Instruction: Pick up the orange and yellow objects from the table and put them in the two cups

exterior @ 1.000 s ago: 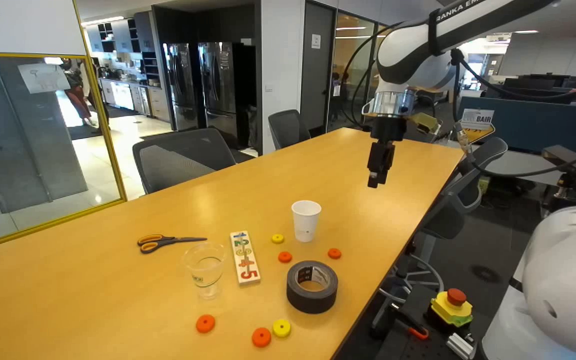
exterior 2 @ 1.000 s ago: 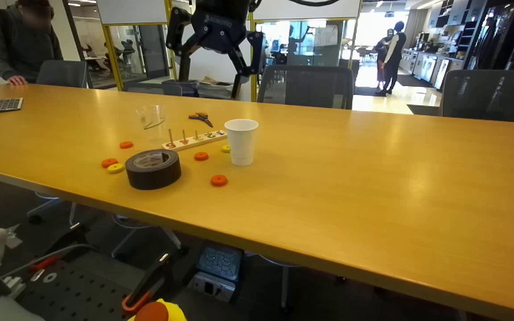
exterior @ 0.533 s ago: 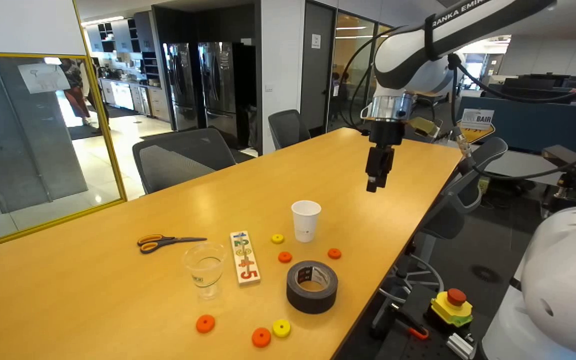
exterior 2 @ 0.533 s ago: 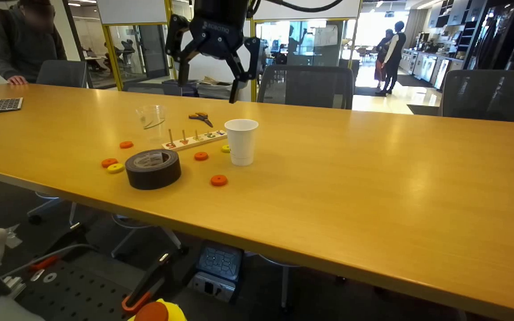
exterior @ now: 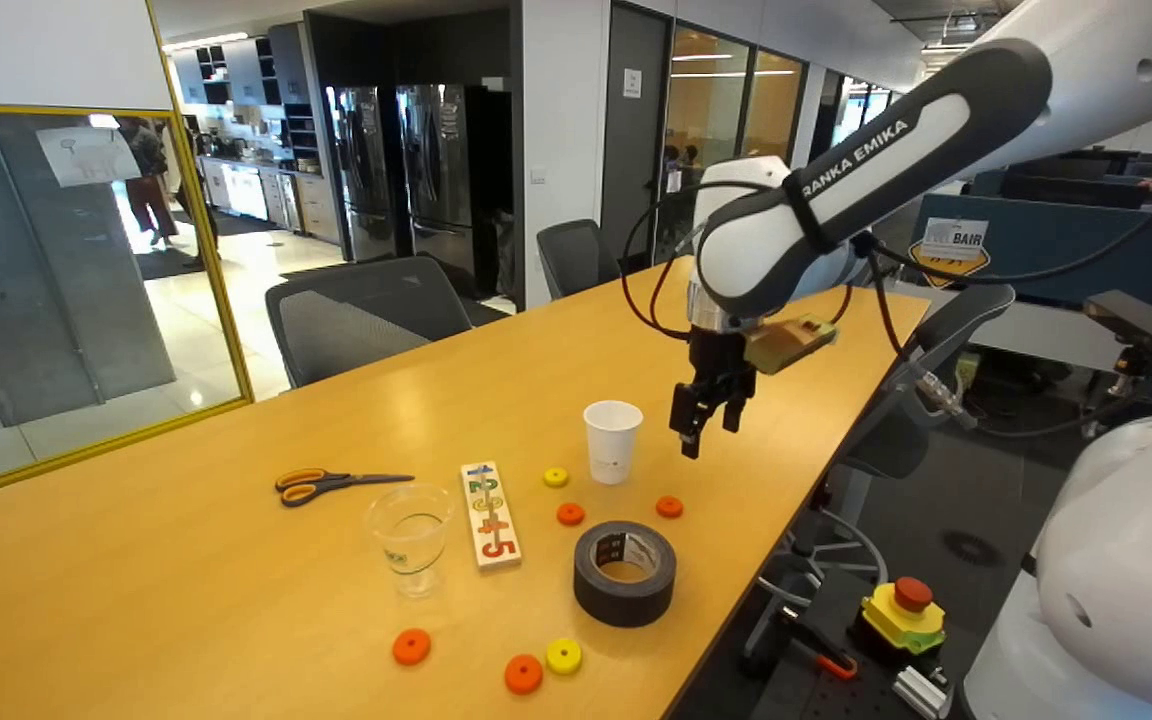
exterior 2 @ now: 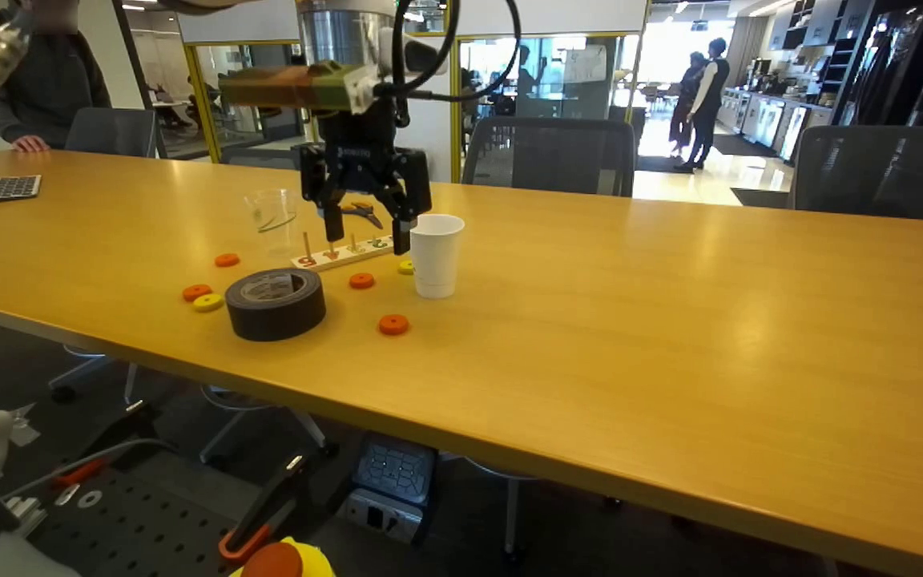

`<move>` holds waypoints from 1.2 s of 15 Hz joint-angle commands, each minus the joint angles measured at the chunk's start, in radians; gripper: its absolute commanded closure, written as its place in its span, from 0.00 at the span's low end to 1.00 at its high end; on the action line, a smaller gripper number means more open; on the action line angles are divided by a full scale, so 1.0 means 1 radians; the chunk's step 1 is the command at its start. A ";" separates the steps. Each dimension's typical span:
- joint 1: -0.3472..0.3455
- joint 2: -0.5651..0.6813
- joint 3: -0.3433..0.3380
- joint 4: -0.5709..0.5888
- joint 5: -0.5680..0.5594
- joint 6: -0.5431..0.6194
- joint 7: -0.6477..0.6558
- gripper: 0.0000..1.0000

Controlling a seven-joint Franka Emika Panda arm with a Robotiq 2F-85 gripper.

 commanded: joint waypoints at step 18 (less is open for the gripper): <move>-0.034 0.455 0.041 0.050 0.079 0.490 0.160 0.00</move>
